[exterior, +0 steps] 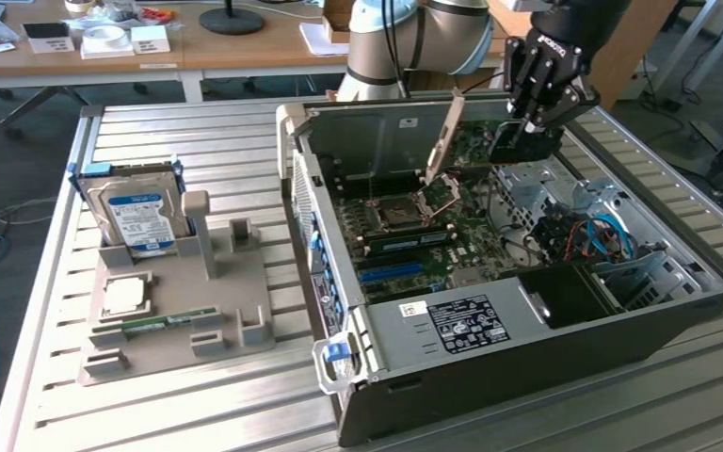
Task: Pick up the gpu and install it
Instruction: 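Insert the gpu into the slot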
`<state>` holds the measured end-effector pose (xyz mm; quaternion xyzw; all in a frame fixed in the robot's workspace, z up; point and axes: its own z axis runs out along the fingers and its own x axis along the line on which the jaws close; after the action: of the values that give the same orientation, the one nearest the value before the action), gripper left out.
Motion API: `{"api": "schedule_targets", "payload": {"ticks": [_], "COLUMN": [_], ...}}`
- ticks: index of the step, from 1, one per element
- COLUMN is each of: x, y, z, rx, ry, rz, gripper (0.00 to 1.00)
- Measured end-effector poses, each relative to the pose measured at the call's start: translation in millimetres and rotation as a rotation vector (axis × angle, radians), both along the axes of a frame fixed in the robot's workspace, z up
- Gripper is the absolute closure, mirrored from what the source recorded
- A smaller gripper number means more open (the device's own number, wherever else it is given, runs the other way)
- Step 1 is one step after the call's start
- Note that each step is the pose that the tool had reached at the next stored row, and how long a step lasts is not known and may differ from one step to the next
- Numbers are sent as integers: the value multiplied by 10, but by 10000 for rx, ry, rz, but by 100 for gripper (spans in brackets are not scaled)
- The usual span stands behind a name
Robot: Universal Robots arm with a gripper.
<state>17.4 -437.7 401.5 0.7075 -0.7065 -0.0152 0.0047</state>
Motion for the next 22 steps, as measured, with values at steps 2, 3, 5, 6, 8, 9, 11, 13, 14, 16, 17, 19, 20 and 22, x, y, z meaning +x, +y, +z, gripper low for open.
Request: {"api": "schedule_targets", "payload": {"ticks": [2, 3, 5, 6, 8, 9, 11, 13, 14, 16, 17, 19, 20, 22], "x": [0, 0, -4, -9, -20, -27, -53, -73, -73, -73, -73, -73, -74, -74], "y": [0, 0, 1, 1, 1, 1, 0, 0, 0, 0, 0, 0, 0, 0], "z": [0, 0, -8, -13, -25, -29, -37, -46, -45, -46, -46, -50, -61, -90], "rx": [-1, 0, 3, 0, -1, 0, -1, -1, -2, -2, -2, 1, 3, 0], "ry": [0, -1, -86, -157, -273, -280, -280, -281, -280, -280, -280, -281, -282, -280], "rz": [27, 32, 66, 83, 112, 113, 112, 112, 113, 114, 114, 113, 113, 113], "gripper": [73, 73, 73, 73, 73, 73, 73, 73, 73, 73, 73, 73, 73, 73]}}
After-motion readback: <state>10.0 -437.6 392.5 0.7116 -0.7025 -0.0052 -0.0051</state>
